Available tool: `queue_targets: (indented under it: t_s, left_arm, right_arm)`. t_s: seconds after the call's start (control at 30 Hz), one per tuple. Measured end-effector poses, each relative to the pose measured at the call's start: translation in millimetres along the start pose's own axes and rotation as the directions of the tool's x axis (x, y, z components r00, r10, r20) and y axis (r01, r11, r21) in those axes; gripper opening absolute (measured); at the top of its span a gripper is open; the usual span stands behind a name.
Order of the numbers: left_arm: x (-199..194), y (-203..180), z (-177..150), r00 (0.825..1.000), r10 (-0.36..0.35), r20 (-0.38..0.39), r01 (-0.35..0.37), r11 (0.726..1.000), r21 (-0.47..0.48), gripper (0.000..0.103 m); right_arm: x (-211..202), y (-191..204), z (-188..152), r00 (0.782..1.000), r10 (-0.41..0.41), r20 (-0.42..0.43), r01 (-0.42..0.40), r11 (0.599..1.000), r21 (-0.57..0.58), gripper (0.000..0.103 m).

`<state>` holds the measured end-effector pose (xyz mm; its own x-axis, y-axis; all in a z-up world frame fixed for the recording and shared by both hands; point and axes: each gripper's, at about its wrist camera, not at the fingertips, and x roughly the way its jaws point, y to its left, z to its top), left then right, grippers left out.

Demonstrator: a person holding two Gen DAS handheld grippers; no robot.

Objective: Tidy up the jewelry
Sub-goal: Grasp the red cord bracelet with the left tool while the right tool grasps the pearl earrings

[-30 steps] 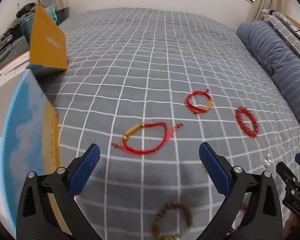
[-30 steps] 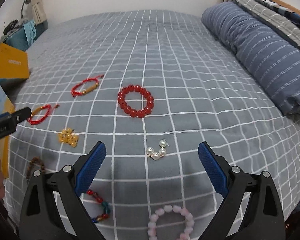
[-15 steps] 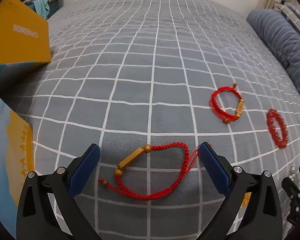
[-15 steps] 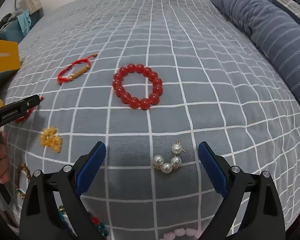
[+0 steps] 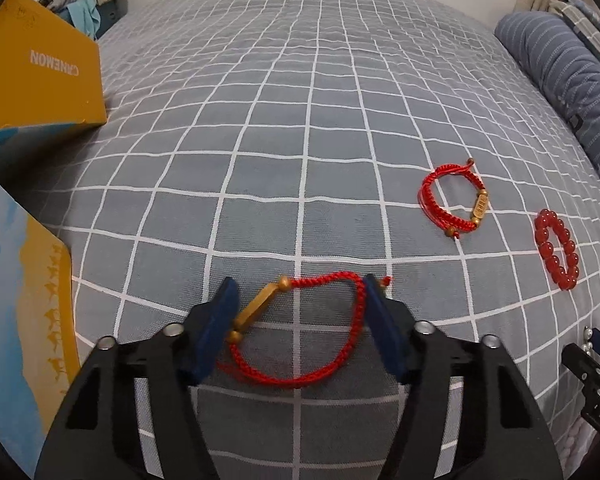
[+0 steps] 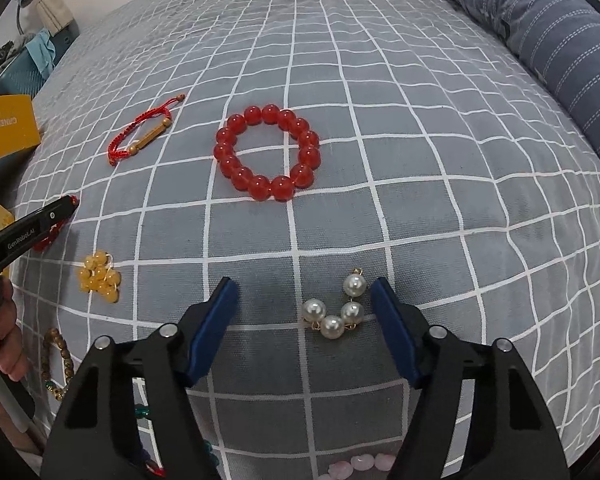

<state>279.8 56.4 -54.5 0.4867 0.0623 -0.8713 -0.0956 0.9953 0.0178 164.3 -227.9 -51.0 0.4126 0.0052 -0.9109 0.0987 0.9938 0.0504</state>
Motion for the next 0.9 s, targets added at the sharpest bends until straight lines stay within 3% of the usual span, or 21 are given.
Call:
queue_targets:
  t_s: [0.17, 0.23, 0.3, 0.33, 0.4, 0.9]
  left_arm:
    - [-0.2, -0.3, 0.5, 1.000, -0.001, -0.001, 0.001, 1.000, 0.003, 0.038]
    - [-0.4, -1.6, 0.1, 1.000, -0.002, -0.004, 0.002, 1.000, 0.008, 0.033]
    - [-0.7, -2.2, 0.2, 1.000, -0.003, -0.006, 0.003, 1.000, 0.012, 0.025]
    - [-1.1, -1.6, -0.5, 1.000, -0.005, -0.007, 0.005, 1.000, 0.011, 0.022]
    - [-1.9, 0.6, -0.8, 1.000, -0.008, -0.009, 0.009, 1.000, 0.005, 0.010]
    - [-17.2, 2.7, -1.7, 0.998, -0.061, 0.018, 0.061, 0.998, 0.001, 0.008]
  right_arm:
    - [0.4, 3.0, 0.2, 1.000, -0.003, -0.006, 0.003, 1.000, -0.018, 0.045]
    - [0.3, 6.5, 0.4, 1.000, 0.001, -0.008, -0.002, 0.999, -0.033, 0.030]
    - [0.3, 8.4, 0.7, 1.000, 0.000, -0.007, 0.000, 0.999, -0.041, 0.022]
    - [0.3, 9.6, 0.8, 1.000, -0.003, -0.003, 0.003, 0.999, -0.047, 0.011]
    - [0.3, 9.9, 0.4, 1.000, -0.007, -0.001, 0.007, 0.999, -0.050, 0.010]
    - [-8.4, 8.2, 0.0, 0.999, -0.008, 0.034, 0.010, 0.999, -0.051, 0.010]
